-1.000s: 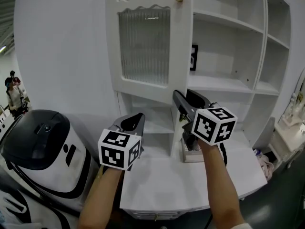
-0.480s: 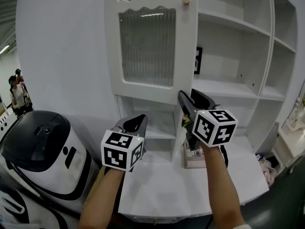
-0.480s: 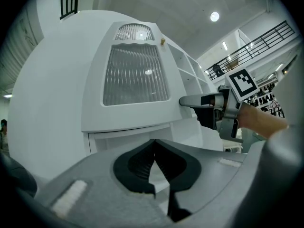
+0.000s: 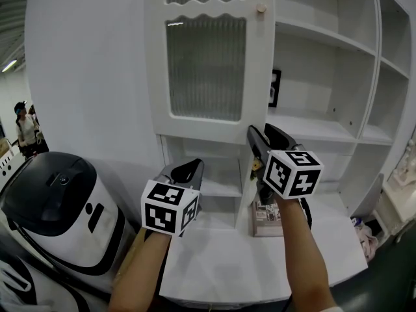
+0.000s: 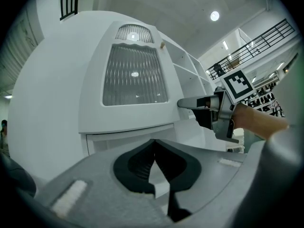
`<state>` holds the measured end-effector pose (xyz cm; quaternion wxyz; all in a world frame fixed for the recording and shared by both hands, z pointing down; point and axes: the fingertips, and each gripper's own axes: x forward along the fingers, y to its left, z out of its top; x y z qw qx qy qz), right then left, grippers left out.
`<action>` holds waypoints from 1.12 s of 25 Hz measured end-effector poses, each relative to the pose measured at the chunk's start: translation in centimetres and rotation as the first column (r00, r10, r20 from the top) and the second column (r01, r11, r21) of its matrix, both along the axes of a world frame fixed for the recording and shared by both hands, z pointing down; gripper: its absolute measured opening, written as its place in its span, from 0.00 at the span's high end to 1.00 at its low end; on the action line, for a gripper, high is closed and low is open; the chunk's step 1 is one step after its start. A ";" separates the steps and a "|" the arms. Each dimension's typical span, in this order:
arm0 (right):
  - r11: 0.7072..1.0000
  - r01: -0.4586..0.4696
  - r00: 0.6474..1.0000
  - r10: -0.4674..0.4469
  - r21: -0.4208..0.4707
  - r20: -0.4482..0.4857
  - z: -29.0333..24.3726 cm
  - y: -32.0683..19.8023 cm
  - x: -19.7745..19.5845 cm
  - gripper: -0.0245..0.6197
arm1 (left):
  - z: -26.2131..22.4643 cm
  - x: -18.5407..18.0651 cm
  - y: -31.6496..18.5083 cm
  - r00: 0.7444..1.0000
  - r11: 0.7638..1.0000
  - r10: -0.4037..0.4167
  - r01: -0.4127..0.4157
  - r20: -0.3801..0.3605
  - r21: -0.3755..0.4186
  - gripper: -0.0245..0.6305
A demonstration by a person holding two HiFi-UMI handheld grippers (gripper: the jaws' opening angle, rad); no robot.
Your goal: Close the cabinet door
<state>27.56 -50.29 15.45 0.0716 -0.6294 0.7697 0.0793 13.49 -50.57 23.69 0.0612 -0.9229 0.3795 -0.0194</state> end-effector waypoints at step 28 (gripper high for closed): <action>1.000 -0.002 1.000 0.002 0.006 -0.023 -0.2 -3.5 1.5 0.68 | 0.4 1.0 -3.3 0.999 0.999 -0.040 0.040 -0.016 -0.014 0.96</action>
